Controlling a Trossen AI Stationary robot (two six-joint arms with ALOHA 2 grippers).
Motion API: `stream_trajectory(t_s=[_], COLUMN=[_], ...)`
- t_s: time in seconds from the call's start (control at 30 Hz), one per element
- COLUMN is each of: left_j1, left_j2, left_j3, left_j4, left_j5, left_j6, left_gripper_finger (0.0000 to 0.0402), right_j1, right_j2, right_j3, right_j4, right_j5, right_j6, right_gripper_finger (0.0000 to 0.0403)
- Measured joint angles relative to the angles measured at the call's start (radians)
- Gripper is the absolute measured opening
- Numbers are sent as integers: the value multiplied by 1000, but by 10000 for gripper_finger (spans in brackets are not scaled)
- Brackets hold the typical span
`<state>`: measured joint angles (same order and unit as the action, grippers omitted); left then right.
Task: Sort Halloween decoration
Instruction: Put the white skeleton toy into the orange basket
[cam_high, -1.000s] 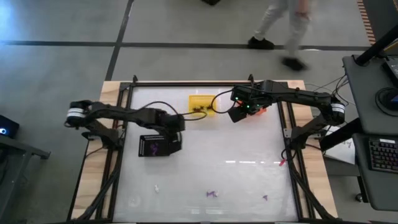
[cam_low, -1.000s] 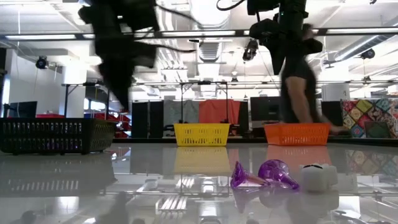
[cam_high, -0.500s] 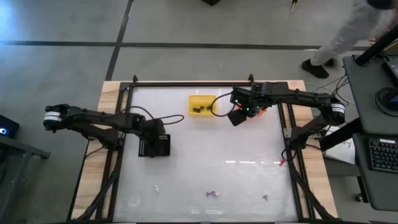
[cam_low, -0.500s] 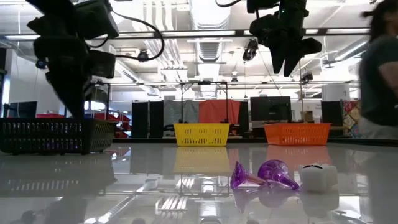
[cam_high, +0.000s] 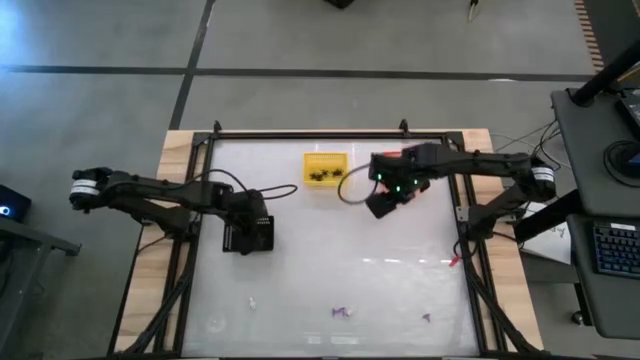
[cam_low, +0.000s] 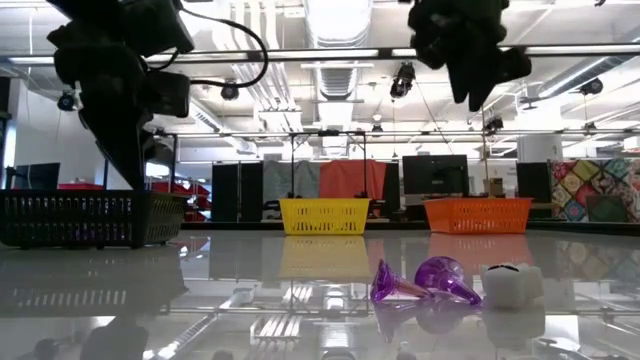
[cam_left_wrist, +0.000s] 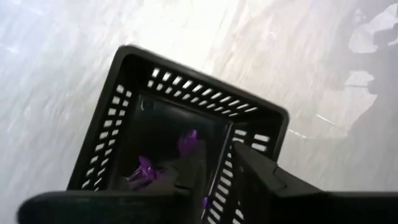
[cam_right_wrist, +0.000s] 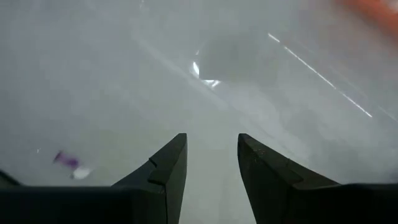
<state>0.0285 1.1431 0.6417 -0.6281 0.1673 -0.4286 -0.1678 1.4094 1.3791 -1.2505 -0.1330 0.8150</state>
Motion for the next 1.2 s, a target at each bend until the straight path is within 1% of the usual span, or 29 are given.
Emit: stream_trajectory(t_s=[0.13, 0.27, 0.4, 0.53, 0.67, 0.83, 0.9, 1.13, 1.2], left_j1=[-6, -6, -6, -6, -7, -7, -7, -7, -7], left_j2=[0, 0, 0, 0, 0, 0, 0, 0, 0], left_j3=[14, 39, 73, 112, 151, 193, 203, 208, 208], left_j4=[-10, -41, -50, -70, -125, -186, -195, -207, -209], left_j5=[0, 0, 0, 0, 0, -2, -2, -3, -3], left_j6=[1, 1, 5, 5, 26, 27, 27, 25, 24], left_gripper_finger=[89, 110, 115, 116, 116, 116, 116, 116, 116], right_j1=[126, 269, 384, 476, 540, 593, 610, 648, 657], right_j2=[6, 33, 95, 189, 287, 371, 395, 455, 470], right_j3=[-3, -3, -3, -3, -1, 3, 4, 4, 4], right_j4=[28, 157, 287, 354, 373, 508, 555, 623, 641], right_j5=[2, 10, 29, 29, 29, 31, 31, 32, 32], right_j6=[57, 62, 22, -23, -53, -68, -74, -78, -110], right_gripper_finger=[133, 134, 132, 135, 131, 123, 123, 132, 135])
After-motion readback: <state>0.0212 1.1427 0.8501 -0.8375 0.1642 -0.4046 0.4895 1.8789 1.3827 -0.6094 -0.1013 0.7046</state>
